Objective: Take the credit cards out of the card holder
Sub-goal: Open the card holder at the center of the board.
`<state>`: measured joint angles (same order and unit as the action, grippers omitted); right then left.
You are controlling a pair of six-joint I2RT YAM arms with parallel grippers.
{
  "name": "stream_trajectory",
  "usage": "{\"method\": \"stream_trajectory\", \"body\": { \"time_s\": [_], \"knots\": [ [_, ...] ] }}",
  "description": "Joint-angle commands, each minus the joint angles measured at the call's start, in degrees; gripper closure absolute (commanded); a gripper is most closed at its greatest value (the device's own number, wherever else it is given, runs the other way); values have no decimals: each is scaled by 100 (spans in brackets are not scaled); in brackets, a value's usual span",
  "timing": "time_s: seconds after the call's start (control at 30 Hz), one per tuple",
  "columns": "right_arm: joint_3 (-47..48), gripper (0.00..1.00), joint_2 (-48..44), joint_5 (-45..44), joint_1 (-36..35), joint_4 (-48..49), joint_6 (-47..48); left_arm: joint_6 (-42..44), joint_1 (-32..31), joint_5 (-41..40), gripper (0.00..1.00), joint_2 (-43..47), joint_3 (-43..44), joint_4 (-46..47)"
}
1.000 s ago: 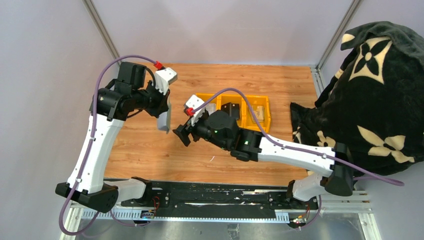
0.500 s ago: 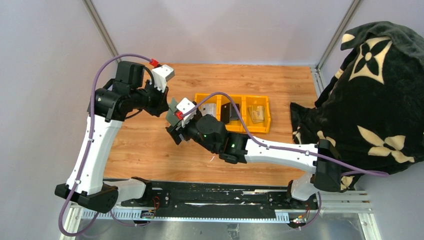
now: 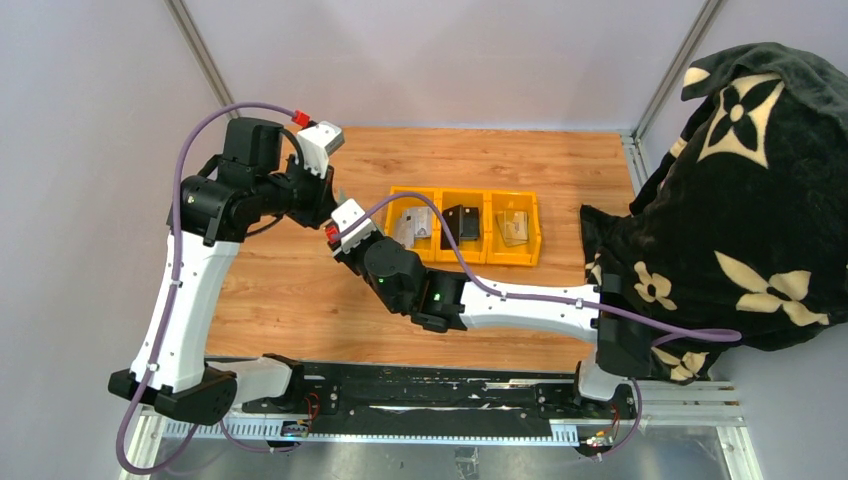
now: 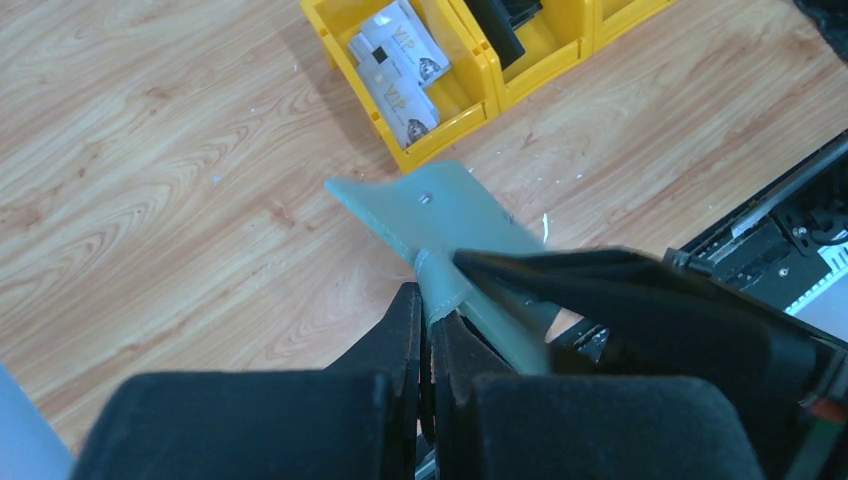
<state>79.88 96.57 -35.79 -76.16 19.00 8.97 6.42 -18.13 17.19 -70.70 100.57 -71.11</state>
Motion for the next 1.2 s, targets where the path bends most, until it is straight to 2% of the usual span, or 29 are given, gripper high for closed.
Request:
{"method": "stream_trajectory", "body": {
  "time_s": [0.0, 0.03, 0.07, 0.1, 0.17, 0.23, 0.3, 0.4, 0.5, 0.67, 0.77, 0.87, 0.93, 1.0, 1.03, 1.13, 1.17],
  "knots": [
    [-194, 80, -374, -211, 2, 422, 58, -102, -25, 234, 100, 170, 214, 105],
    [-314, 94, -576, -73, 19, 465, 3, -81, -25, 258, 100, 182, 229, 103],
    [-437, 100, -674, 62, 56, 480, -55, -58, -24, 258, 100, 182, 252, 106],
    [-562, 100, -903, 287, 92, 464, -129, -45, -24, 263, 93, 175, 269, 114],
    [-728, 100, -1214, 1004, 249, 209, -392, 51, -26, 379, 57, 170, 286, 102],
    [-758, 100, -1509, 2023, 590, -261, -896, 118, -24, 515, 28, 198, 263, 108],
    [-814, 100, -1753, 3188, 1073, -612, -1657, 211, -24, 735, 14, 233, 202, 108],
    [-921, 100, -1988, 4965, 1883, -692, -2470, 329, -24, 1201, 3, 383, -4, 114],
    [-935, 100, -2072, 6283, 2419, -602, -2927, 412, -24, 1782, 0, 539, -246, 107],
    [-847, 100, -1970, 8024, 2690, -327, -3389, 466, -24, 2500, 16, 561, -218, 115],
    [-797, 100, -1878, 8465, 2711, -184, -3664, 474, -24, 2581, 30, 493, -119, 115],
    [-833, 100, -1853, 8699, 2721, 47, -3876, 589, -24, 2263, 44, 449, -95, 115],
    [-825, 100, -1857, 8815, 2721, 114, -3937, 747, -24, 2166, 46, 508, -143, 113],
    [-806, 100, -1862, 8916, 2721, 114, -3977, 821, -23, 2094, 43, 562, -208, 161],
    [-794, 100, -1864, 8959, 2720, 113, -3976, 829, -24, 2059, 38, 593, -232, 175],
    [-732, 100, -1869, 9008, 2721, -30, -3910, 933, -24, 1886, 10, 711, -254, 230],
    [-706, 100, -1877, 9022, 2721, -119, -3866, 973, -24, 1823, 3, 761, -245, 261]
  ]
}}
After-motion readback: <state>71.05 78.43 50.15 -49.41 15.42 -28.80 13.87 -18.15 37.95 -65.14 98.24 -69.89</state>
